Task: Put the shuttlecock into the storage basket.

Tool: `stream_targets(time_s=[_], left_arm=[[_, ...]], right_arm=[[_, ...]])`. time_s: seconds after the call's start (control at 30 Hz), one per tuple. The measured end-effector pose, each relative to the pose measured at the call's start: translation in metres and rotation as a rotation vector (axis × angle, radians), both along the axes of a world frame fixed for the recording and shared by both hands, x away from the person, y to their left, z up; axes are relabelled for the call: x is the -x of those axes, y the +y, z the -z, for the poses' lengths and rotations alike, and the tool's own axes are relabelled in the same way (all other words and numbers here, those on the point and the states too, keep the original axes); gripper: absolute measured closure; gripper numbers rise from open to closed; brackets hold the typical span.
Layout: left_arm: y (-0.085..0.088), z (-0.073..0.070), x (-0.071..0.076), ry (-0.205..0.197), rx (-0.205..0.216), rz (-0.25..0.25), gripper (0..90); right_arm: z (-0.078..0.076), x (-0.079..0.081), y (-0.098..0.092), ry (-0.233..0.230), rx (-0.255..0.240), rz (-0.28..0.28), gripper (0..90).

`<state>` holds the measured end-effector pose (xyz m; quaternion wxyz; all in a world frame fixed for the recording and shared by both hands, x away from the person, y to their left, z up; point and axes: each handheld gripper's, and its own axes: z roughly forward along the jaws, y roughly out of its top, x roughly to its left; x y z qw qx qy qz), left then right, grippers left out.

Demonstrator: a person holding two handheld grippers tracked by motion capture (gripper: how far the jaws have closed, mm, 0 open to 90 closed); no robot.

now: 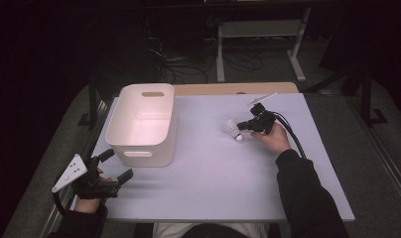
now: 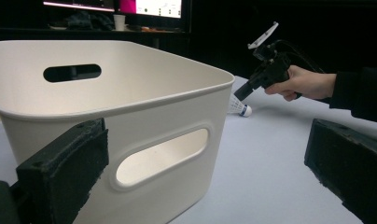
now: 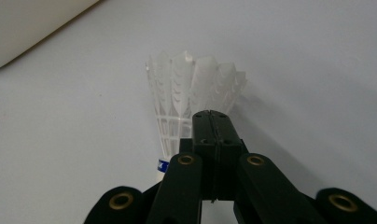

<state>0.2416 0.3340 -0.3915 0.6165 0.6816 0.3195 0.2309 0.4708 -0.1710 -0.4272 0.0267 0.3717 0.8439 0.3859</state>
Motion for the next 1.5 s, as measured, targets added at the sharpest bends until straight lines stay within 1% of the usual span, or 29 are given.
stream_targets(time_s=[0.3, 0.33, 0.4, 0.5, 0.6, 0.7, 0.73, 0.77, 0.8, 0.83, 0.87, 0.93, 0.97, 1.03, 1.07, 1.1, 1.17, 1.23, 1.3, 1.37, 1.4, 1.43, 1.5], left_arm=[[0.0, 0.0, 0.0, 0.0, -0.001, 0.0, 0.0], [0.0, 0.0, 0.0, 0.0, -0.001, 0.0, 0.0], [0.0, 0.0, 0.0, 0.0, -0.001, 0.0, 0.0], [0.0, 0.0, 0.0, 0.0, -0.001, -0.001, 0.0], [0.0, 0.0, 0.0, 0.0, -0.001, 0.0, 0.0], [0.0, 0.0, 0.0, 0.0, -0.001, 0.0, 0.0], [0.0, 0.0, 0.0, 0.0, -0.001, 0.0, 0.0], [0.0, 0.0, 0.0, 0.0, -0.001, 0.0, 0.0], [0.0, 0.0, 0.0, 0.0, -0.002, 0.0, 0.0], [0.0, 0.0, 0.0, 0.0, -0.001, 0.0, 0.0], [0.0, 0.0, 0.0, -0.001, -0.001, 0.0, 0.0], [0.0, 0.0, 0.0, 0.0, -0.002, 0.0, 0.0], [0.0, 0.0, 0.0, -0.001, -0.001, 0.0, 0.0], [0.0, 0.0, 0.0, -0.001, -0.001, 0.0, 0.0], [0.0, 0.0, 0.0, -0.001, -0.002, 0.0, 0.0], [0.0, 0.0, 0.0, -0.001, -0.002, 0.0, 0.0], [0.0, 0.0, 0.0, -0.001, -0.002, 0.0, 0.0], [0.0, 0.0, 0.0, 0.0, -0.002, 0.0, 0.0], [0.0, 0.0, 0.0, 0.0, -0.002, 0.0, 0.0], [0.0, 0.0, 0.0, 0.0, -0.001, 0.0, 0.0], [0.0, 0.0, 0.0, 0.0, -0.001, 0.0, 0.0], [0.0, 0.0, 0.0, 0.0, -0.001, 0.001, 0.0], [0.0, 0.0, 0.0, -0.001, -0.001, 0.001, 0.0]], right_arm=[[-0.01, 0.003, -0.006, -0.015, -0.011, 0.004, 86.4], [-0.014, 0.005, -0.007, -0.019, -0.014, 0.002, 83.3], [-0.017, 0.006, -0.009, -0.021, -0.01, 0.009, 79.8], [-0.019, 0.007, -0.01, -0.019, -0.004, 0.042, 73.4], [-0.023, 0.009, -0.011, -0.024, 0.011, 0.059, 65.0], [-0.024, 0.01, -0.011, -0.033, 0.021, 0.062, 62.4], [-0.027, 0.011, -0.011, -0.042, 0.033, 0.06, 57.4], [-0.029, 0.013, -0.01, -0.039, 0.042, 0.065, 50.5], [-0.03, 0.013, -0.01, -0.037, 0.044, 0.065, 47.6], [-0.031, 0.013, -0.009, -0.035, 0.058, 0.064, 41.3], [-0.032, 0.014, -0.008, -0.034, 0.07, 0.062, 39.2], [-0.032, 0.014, -0.008, -0.029, 0.075, 0.061, 38.0], [-0.035, 0.015, -0.005, -0.019, 0.101, 0.057, 30.3], [-0.036, 0.016, -0.004, -0.018, 0.111, 0.058, 30.3], [-0.038, 0.017, -0.002, -0.018, 0.124, 0.055, 20.4], [-0.038, 0.017, -0.001, -0.015, 0.131, 0.052, 17.7], [-0.039, 0.018, 0.0, -0.014, 0.137, 0.047, 17.0], [-0.039, 0.018, 0.002, -0.008, 0.14, 0.037, 12.9], [-0.039, 0.018, 0.002, -0.007, 0.139, 0.032, 12.7], [-0.038, 0.018, 0.004, 0.008, 0.142, 0.023, 2.7], [-0.037, 0.017, 0.005, 0.017, 0.148, 0.024, 0.0], [-0.035, 0.016, 0.007, 0.027, 0.152, 0.022, 0.0], [-0.032, 0.015, 0.008, 0.033, 0.152, 0.013, 0.0]])
